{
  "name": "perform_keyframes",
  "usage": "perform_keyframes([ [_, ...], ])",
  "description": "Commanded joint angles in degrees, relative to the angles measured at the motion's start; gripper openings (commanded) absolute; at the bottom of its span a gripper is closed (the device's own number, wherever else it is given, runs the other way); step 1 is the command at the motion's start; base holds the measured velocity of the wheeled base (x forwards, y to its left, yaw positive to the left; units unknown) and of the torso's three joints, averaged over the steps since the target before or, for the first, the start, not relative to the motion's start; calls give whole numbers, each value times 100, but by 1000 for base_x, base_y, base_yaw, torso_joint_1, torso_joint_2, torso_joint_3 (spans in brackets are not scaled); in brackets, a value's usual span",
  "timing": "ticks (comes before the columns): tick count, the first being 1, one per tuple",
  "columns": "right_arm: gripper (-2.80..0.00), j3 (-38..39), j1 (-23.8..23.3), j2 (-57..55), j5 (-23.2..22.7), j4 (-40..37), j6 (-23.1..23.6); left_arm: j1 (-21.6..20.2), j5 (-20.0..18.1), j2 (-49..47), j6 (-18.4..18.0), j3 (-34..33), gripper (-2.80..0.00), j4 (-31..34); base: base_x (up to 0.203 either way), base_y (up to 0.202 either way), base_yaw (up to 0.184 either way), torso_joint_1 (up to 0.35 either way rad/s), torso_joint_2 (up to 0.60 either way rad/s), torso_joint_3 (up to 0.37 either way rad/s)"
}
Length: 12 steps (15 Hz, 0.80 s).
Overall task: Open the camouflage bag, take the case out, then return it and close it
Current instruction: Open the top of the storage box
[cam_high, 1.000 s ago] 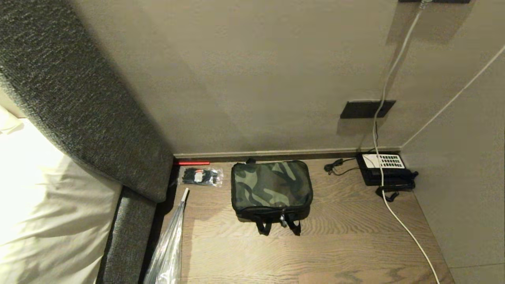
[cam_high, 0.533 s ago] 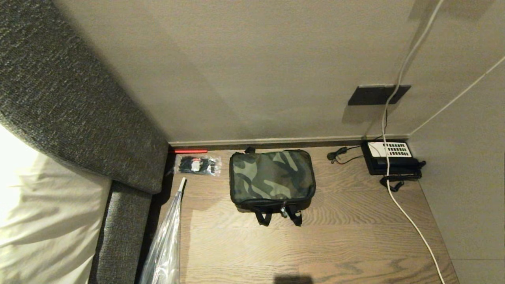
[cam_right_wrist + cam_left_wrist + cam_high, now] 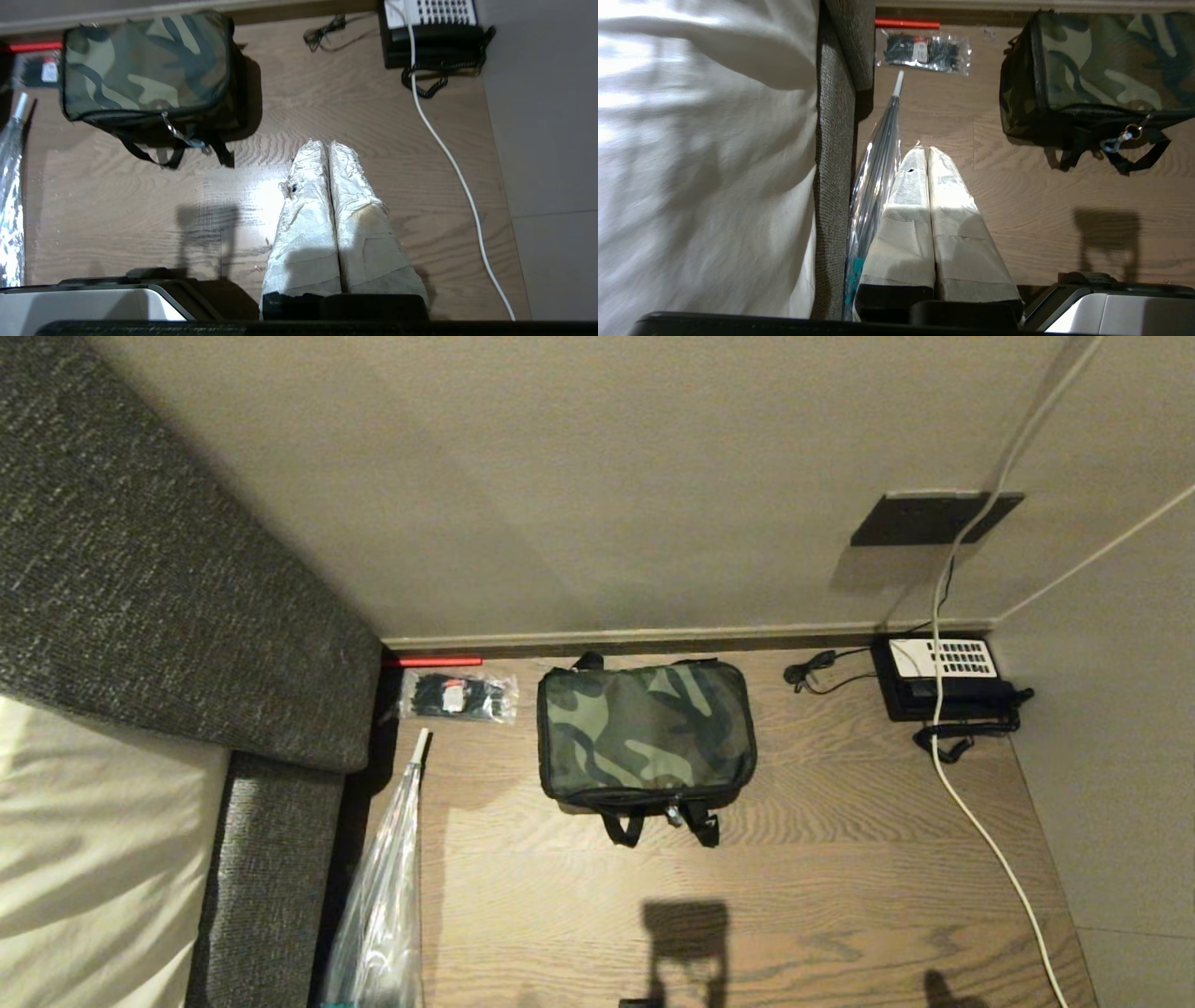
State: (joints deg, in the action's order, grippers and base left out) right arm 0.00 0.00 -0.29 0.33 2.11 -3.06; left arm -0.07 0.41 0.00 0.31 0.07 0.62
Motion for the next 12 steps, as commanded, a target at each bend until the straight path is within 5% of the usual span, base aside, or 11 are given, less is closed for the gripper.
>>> perform_keyframes([
  [1,-280,70,0,3,2,0,-2,-1,-1,9,4,1,-280,0,0,0,0,2,2,-192],
  [12,-280,70,0,3,2,0,-2,-1,2,9,40,1,-280,0,0,0,0,3,3,-201],
])
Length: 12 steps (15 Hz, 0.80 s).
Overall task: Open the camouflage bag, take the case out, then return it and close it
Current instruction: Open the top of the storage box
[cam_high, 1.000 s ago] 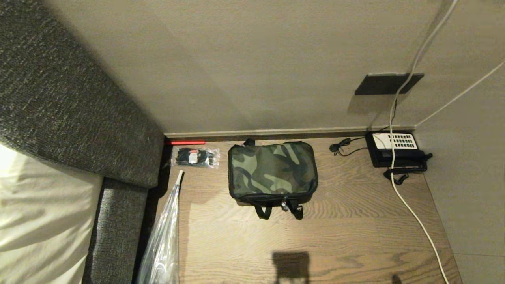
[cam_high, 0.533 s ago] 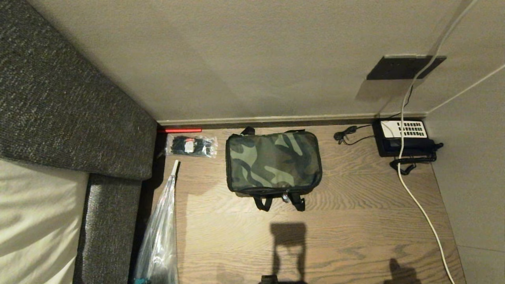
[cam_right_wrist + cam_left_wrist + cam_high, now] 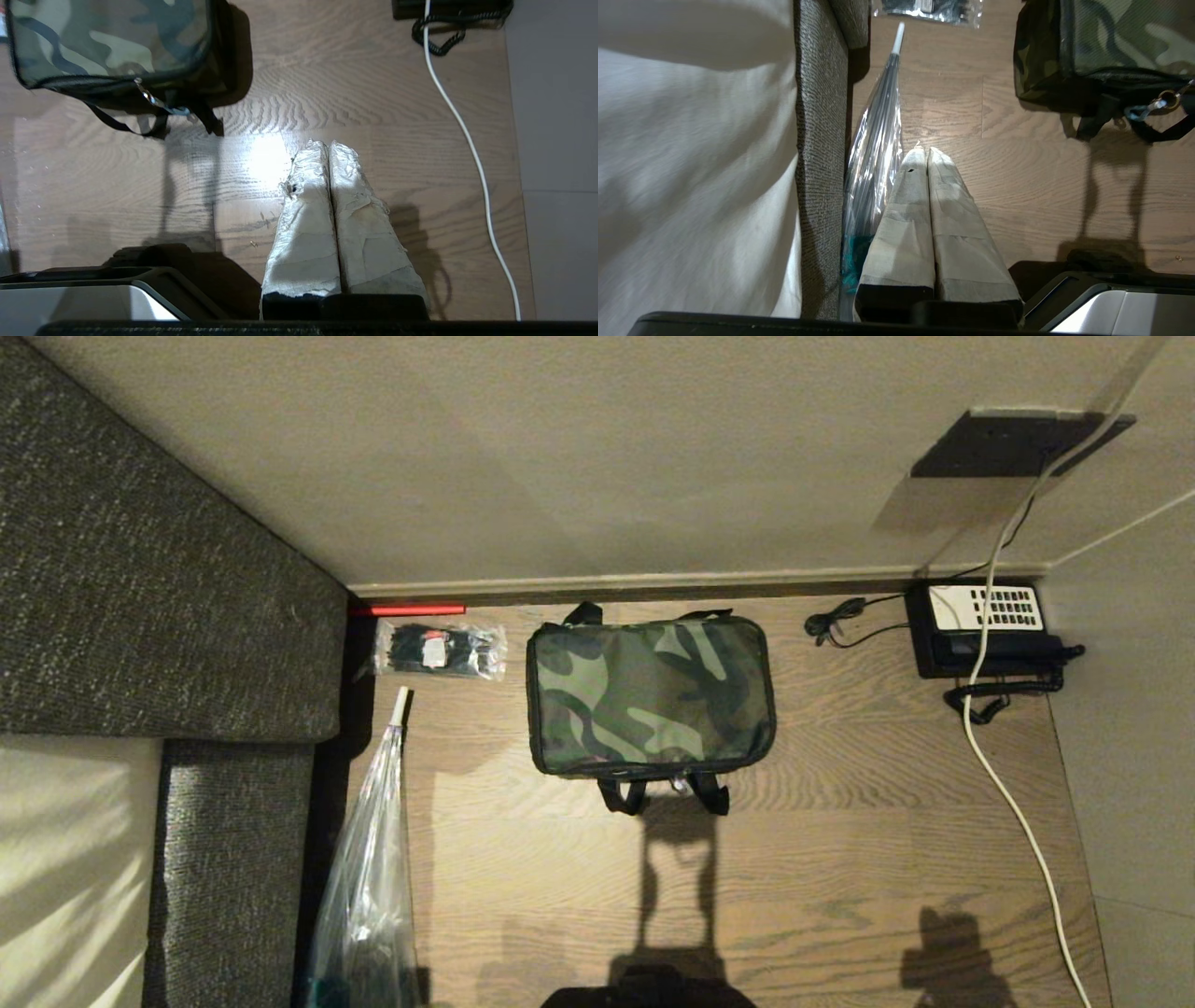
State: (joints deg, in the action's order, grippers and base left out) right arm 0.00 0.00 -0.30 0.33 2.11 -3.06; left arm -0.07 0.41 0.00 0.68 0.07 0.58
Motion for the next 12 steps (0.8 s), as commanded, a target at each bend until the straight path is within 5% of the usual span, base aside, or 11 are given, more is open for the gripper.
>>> perform_keyframes([
  [1,-280,70,0,4,-7,0,16,-1,3,9,20,1,-280,4,0,0,0,6,2,-198],
  [8,-280,-116,0,4,-31,-62,236,-1,-6,9,-24,1,-280,4,0,0,0,2,3,-165],
  [10,-280,-1200,0,4,-91,-803,226,-1,-6,9,-24,1,-280,4,0,0,0,-1,1,-21],
  [12,-280,-3064,0,1,-231,-2425,212,-1,-6,9,-24,1,-280,4,0,0,0,0,0,0],
])
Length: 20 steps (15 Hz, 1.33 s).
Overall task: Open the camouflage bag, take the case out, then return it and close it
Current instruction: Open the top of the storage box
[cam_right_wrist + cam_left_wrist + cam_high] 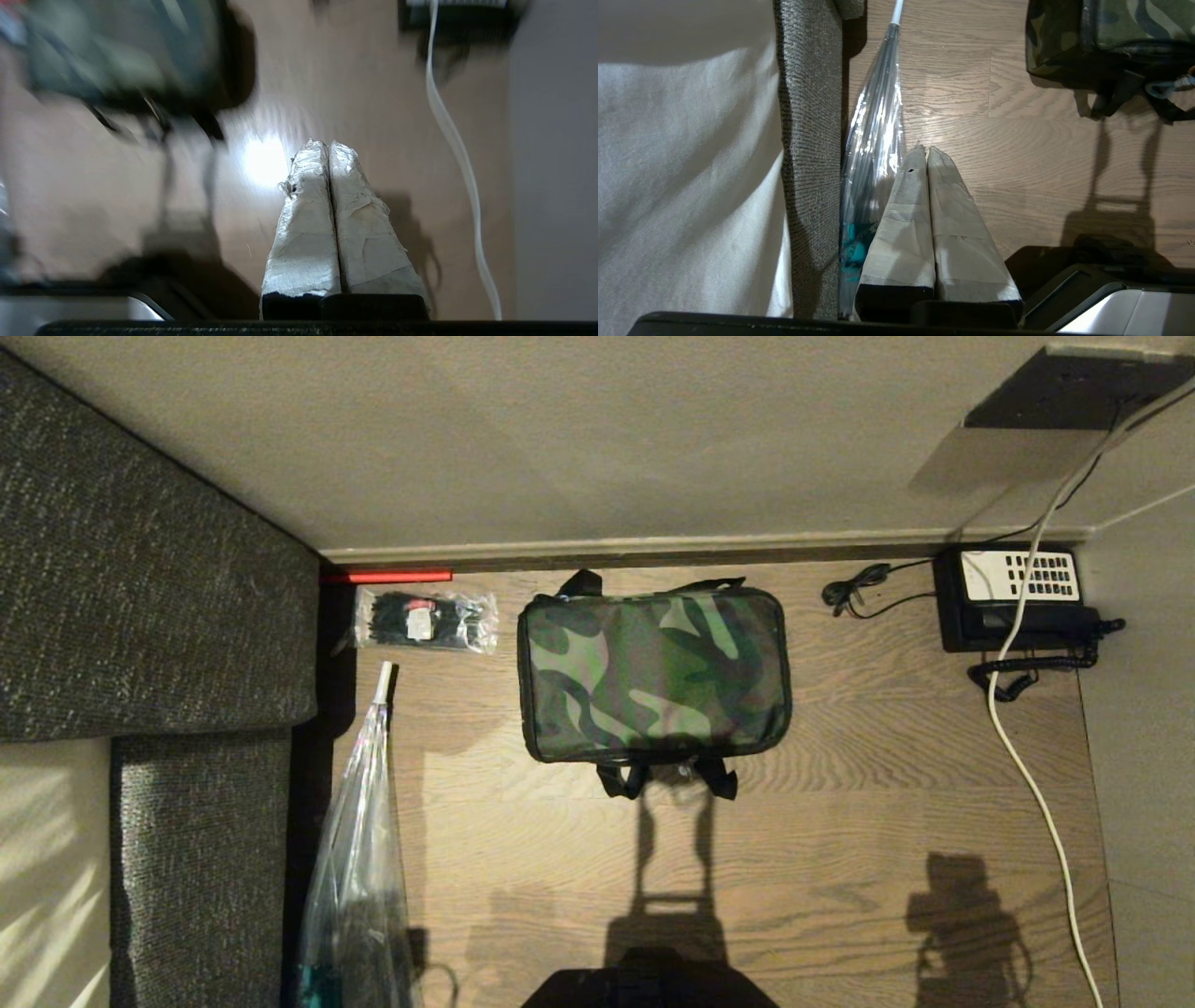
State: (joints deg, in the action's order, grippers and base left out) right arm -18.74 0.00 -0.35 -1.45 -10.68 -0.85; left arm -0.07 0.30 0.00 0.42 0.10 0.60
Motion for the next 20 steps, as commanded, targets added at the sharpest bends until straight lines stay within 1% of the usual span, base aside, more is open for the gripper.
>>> perform_keyframes([
  [1,-280,-1953,0,4,-142,-1895,-15,-1,5,9,2,-1,-280,4,0,0,0,0,0,0],
  [2,-280,-2499,0,4,-210,-2418,-23,-1,5,9,2,-1,-280,2,0,0,0,0,0,0],
  [3,-280,-2785,0,1,-253,-2710,-62,-1,5,9,2,-1,-280,2,0,0,0,0,0,0],
  [4,-280,-2858,0,-55,-286,-2935,-212,-1,5,9,-6,-1,-280,2,0,0,0,0,0,0],
  [6,-280,-2846,37,-704,-313,-3057,-850,-1,5,9,1,-1,-280,9,0,0,0,0,0,0],
  [8,-280,-2992,156,-2142,-352,-2985,-1620,-1,5,9,2,-1,-280,11,0,0,0,0,0,0],
  [10,-280,-3022,306,-3692,-362,-2625,-2076,-1,5,9,2,-1,-280,2,0,0,0,0,0,0],
  [12,-280,-2817,407,-5071,-366,-1724,-2311,-1,5,9,2,-1,-280,11,0,0,0,0,0,0],
  [13,-280,-2573,456,-5730,-368,-945,-2305,-1,5,9,2,-1,-280,2,0,0,0,0,0,0],
  [15,-280,-1927,651,-6864,-377,665,-2011,-1,5,9,-2,-1,-280,4,0,0,0,0,0,0],
  [17,-280,-1393,928,-7918,-388,1996,-1768,-1,5,9,2,-1,-280,10,0,0,0,0,0,0],
  [18,-280,-1237,1098,-8400,-391,2656,-1742,-1,5,9,-6,-1,-280,11,0,0,0,0,0,0],
  [20,-280,-1131,1647,-9203,-377,4017,-1785,-1,5,9,2,-1,-280,11,0,0,0,0,0,0],
])
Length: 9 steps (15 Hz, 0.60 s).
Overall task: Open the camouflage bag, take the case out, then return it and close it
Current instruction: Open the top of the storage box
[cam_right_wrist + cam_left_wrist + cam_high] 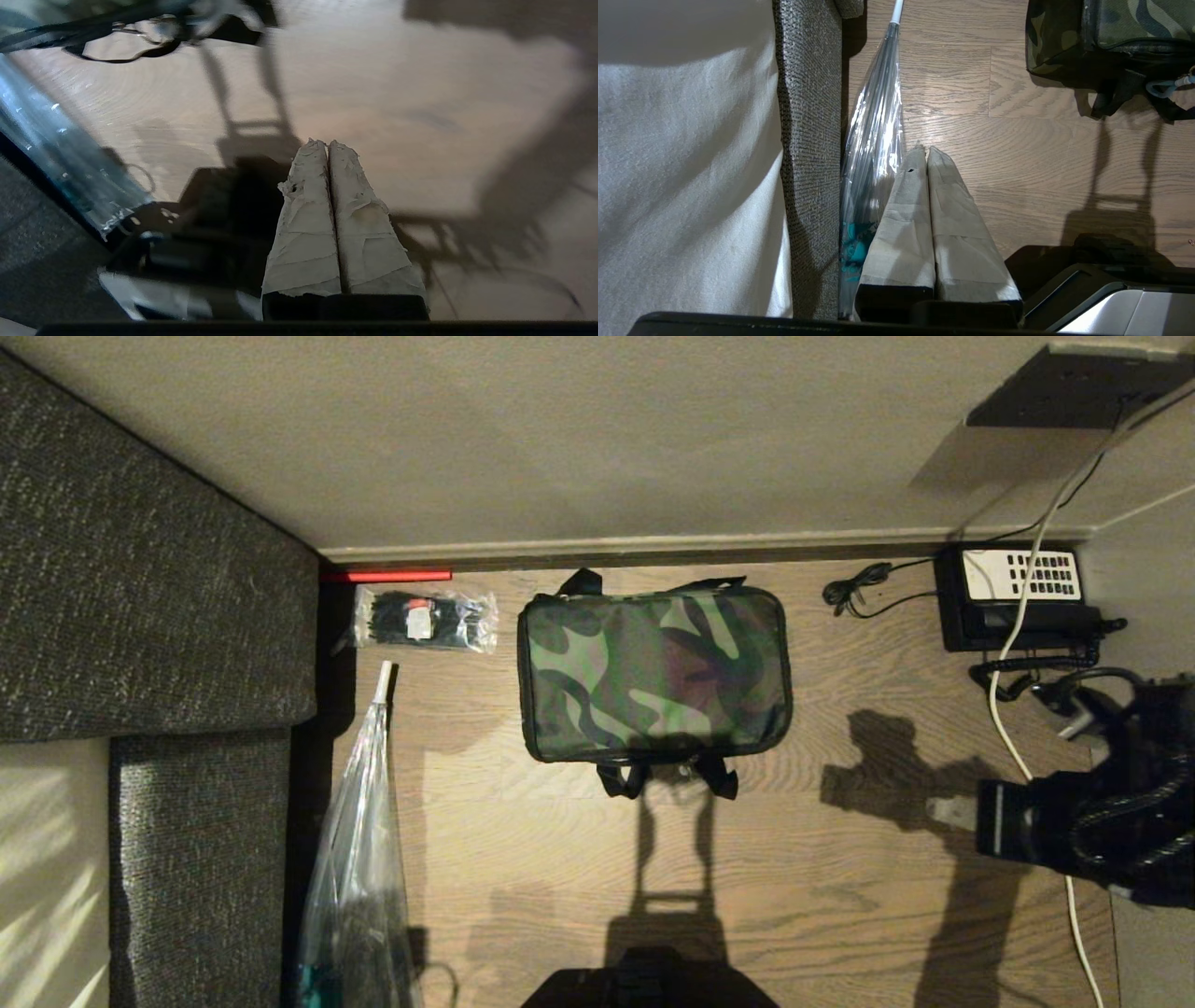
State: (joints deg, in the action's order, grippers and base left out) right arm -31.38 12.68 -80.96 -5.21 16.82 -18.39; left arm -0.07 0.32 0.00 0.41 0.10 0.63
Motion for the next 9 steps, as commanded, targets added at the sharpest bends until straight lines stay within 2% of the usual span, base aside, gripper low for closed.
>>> perform_keyframes([
  [1,-280,182,693,-1389,8,1799,-49,-1,3,9,-2,-1,-280,7,0,0,0,0,0,0],
  [2,-280,228,926,-1484,-6,2081,-77,-1,3,9,2,-1,-280,7,0,0,0,0,0,0],
  [6,-280,349,1415,-1817,-295,2064,-80,-1,3,9,2,-1,-280,0,0,0,0,0,0,0],
  [9,-280,276,1799,-2368,-277,2732,16,-1,3,9,2,-1,-280,7,0,0,0,0,0,0],
])
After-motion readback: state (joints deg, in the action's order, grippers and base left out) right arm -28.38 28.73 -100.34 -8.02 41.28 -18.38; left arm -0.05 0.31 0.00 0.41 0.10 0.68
